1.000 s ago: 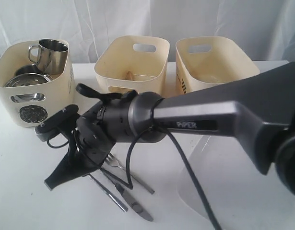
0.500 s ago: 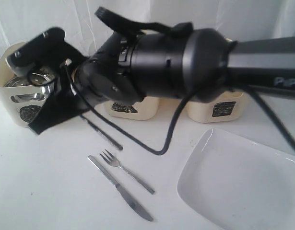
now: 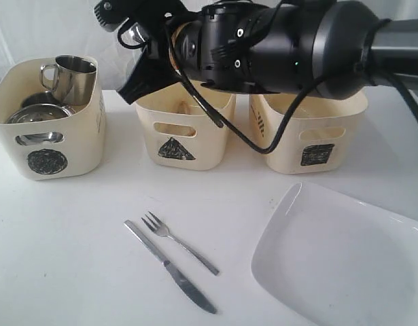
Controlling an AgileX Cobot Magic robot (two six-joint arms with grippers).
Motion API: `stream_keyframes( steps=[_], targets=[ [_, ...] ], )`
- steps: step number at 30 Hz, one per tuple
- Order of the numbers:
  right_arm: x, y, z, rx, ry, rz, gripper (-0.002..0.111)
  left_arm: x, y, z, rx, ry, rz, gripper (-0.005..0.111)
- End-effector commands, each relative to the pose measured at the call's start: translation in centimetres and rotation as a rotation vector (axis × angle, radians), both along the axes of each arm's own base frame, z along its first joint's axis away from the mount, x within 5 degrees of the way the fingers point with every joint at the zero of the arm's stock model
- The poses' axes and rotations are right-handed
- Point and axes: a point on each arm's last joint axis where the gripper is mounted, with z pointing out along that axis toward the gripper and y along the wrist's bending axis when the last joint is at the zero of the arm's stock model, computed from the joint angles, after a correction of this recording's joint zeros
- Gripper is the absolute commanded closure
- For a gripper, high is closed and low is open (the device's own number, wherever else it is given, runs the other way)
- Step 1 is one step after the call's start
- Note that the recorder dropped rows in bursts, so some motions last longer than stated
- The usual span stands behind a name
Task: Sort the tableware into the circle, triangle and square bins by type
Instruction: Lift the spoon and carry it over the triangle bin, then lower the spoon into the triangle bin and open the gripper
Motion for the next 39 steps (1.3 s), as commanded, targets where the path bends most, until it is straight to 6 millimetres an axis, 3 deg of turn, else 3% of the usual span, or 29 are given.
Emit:
stream_keyframes(
  steps=[1, 9, 16, 27, 39],
  targets=[
    [0.7, 0.0, 0.4, 0.009, -0.054, 0.11, 0.108, 0.0, 0.0, 0.0, -0.007, -0.007, 0.001, 0.107],
    [3.1, 1.3, -1.8, -0.123, -0.117, 0.225, 0.108, 0.0, 0.0, 0.0, -0.007, -0.007, 0.001, 0.107],
    [5.4, 2.3, -2.2, -0.131, -0.142, 0.179, 0.108, 0.0, 0.0, 0.0, -0.007, -0.007, 0.001, 0.107],
    [7.7, 2.0, -4.6, -0.176, -0.128, 0.133, 0.108, 0.0, 0.0, 0.0, -0.007, -0.007, 0.001, 0.107],
    [8.9, 0.0, -4.7, -0.192, -0.13, 0.091, 0.108, 0.0, 0.0, 0.0, -0.007, -0.007, 0.001, 0.107]
  ],
)
